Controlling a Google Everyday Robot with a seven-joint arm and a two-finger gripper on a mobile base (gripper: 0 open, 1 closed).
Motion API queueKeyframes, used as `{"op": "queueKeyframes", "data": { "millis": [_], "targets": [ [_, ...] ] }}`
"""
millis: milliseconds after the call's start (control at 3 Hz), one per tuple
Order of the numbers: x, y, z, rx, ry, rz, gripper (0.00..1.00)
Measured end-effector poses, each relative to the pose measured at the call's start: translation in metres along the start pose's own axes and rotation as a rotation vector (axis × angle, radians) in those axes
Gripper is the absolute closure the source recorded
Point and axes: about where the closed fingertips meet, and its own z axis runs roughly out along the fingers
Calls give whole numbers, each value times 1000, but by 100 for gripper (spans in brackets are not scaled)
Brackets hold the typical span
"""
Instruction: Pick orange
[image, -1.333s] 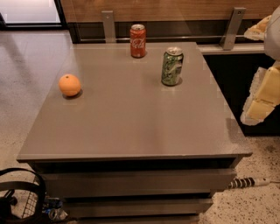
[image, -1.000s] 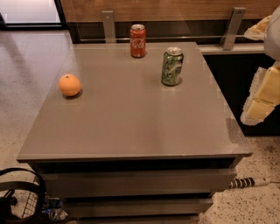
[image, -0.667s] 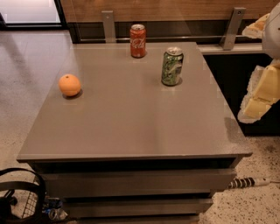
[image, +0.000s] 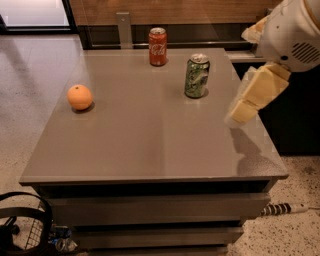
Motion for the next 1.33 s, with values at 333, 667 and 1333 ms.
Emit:
{"op": "queueKeyframes", "data": {
  "millis": [333,667,1333],
  "targets": [
    [-60,10,48,-32,-282,124,0],
    [-85,6,69,-18,-416,181,0],
    [-138,0,94,39,-569,201,0]
  ]
}}
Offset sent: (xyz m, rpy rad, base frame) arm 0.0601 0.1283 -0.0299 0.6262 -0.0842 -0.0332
